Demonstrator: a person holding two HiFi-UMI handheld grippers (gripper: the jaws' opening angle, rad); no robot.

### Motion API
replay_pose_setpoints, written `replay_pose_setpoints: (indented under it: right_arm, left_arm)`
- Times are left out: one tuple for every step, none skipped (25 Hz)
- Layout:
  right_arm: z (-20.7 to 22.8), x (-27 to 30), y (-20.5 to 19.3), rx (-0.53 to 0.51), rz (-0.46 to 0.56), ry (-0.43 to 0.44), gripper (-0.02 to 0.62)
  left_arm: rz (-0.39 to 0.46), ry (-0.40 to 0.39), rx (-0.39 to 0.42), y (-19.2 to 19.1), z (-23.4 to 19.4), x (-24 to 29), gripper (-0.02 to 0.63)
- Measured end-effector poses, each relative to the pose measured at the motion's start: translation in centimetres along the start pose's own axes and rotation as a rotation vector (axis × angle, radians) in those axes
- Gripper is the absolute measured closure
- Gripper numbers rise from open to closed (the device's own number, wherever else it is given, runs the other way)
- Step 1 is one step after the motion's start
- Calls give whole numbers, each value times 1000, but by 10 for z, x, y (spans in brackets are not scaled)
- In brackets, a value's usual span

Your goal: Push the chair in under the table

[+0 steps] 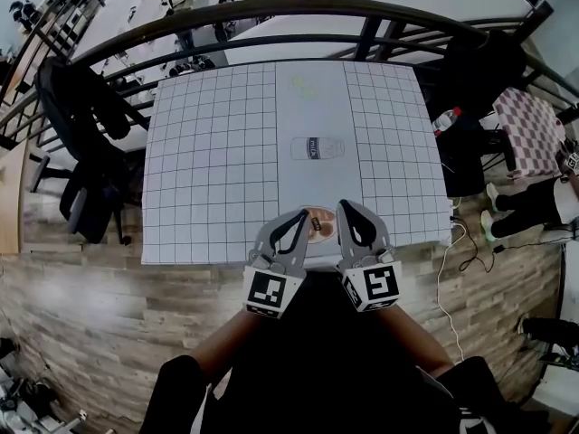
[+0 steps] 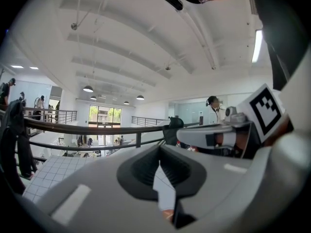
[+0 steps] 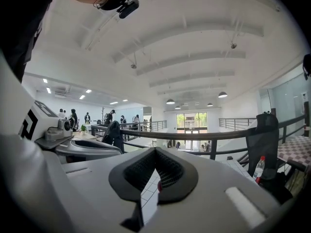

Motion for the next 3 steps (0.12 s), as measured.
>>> replay_pose_setpoints:
  right_arm:
    - [-1, 0, 1, -2, -1, 1, 598]
    - [-1, 0, 1, -4, -3, 2, 598]
    - [-2, 0, 2, -6, -5, 3, 598]
  left_arm:
    - [-3, 0, -4, 0, 0, 0, 595]
    - [-5, 0, -7, 0, -1, 0, 595]
    - [-7, 0, -9, 0, -1, 0, 595]
Point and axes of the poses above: the fingertips, and each gripper's own axes: x forward along the fingers, z to its right, y out of its top, the point moved 9 cm from there along -x, backward along the fingers, and after that the axes turned 4 degrees about y, right-handed, at the moved point
